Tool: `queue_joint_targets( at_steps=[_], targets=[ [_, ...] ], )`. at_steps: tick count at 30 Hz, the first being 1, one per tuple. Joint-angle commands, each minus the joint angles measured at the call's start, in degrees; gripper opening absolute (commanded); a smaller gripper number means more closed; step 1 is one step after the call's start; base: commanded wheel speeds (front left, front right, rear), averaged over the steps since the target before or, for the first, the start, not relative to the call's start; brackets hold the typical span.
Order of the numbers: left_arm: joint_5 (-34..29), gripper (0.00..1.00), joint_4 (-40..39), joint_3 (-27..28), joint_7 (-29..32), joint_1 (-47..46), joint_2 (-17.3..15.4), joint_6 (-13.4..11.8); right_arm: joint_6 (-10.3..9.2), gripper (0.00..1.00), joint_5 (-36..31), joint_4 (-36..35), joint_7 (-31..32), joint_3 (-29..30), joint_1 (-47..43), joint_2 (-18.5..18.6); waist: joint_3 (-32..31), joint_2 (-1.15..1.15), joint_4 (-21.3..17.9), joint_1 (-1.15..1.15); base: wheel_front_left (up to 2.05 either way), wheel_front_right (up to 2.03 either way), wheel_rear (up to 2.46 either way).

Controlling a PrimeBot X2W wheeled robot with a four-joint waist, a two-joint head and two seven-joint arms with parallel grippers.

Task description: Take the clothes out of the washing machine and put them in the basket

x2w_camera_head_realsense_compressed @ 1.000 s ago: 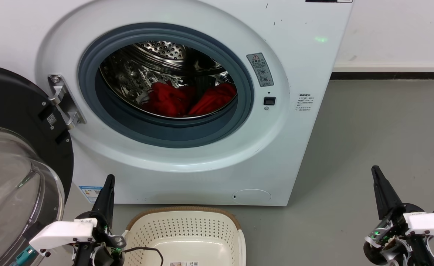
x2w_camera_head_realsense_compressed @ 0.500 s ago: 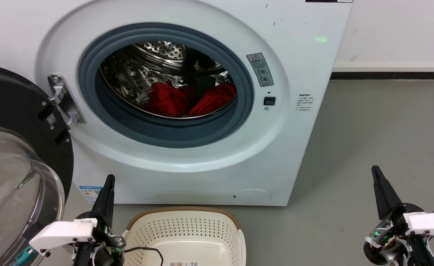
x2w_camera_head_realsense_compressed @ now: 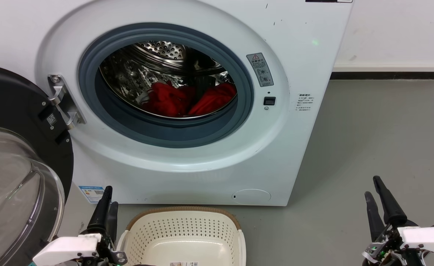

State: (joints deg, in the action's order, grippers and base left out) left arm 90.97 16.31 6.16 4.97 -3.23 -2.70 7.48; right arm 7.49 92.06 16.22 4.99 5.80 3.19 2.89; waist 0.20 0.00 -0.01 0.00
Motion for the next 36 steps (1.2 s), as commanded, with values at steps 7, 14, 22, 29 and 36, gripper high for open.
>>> queue_joint_targets(
  at_steps=[7,14,22,29,36],
  targets=[
    [-5.62,1.0,-0.71,1.9,-2.53,-0.41,-0.11,-0.69,0.0,1.0,-4.59,-0.15,-2.52,-0.09,0.26,0.06,-0.08,0.0,-0.07,0.0,0.0,0.0,0.0],
    [-13.33,1.0,-4.08,2.19,-4.3,0.18,-0.12,-3.15,0.0,1.0,-17.09,-0.07,-4.28,3.59,0.86,0.07,-0.06,0.0,-0.12,0.0,0.0,0.0,0.0],
    [-21.55,1.0,-9.77,1.67,-6.16,0.84,-0.13,-7.33,0.0,1.0,-32.66,-6.55,-6.15,3.38,0.73,0.08,0.08,0.0,-0.16,0.0,0.0,0.0,0.0],
    [-28.17,1.0,-14.88,1.5,-7.67,1.31,-0.14,-10.12,0.0,1.0,-44.26,-12.37,-7.69,1.28,-0.08,0.09,0.13,0.0,-0.16,0.0,0.0,0.0,0.0],
    [-31.31,1.0,-18.22,2.1,-9.06,2.61,-0.15,-9.45,0.0,1.0,-53.12,-16.34,-9.09,-0.82,-0.61,0.09,0.06,0.0,-0.14,0.0,0.0,0.0,0.0]
  ],
)
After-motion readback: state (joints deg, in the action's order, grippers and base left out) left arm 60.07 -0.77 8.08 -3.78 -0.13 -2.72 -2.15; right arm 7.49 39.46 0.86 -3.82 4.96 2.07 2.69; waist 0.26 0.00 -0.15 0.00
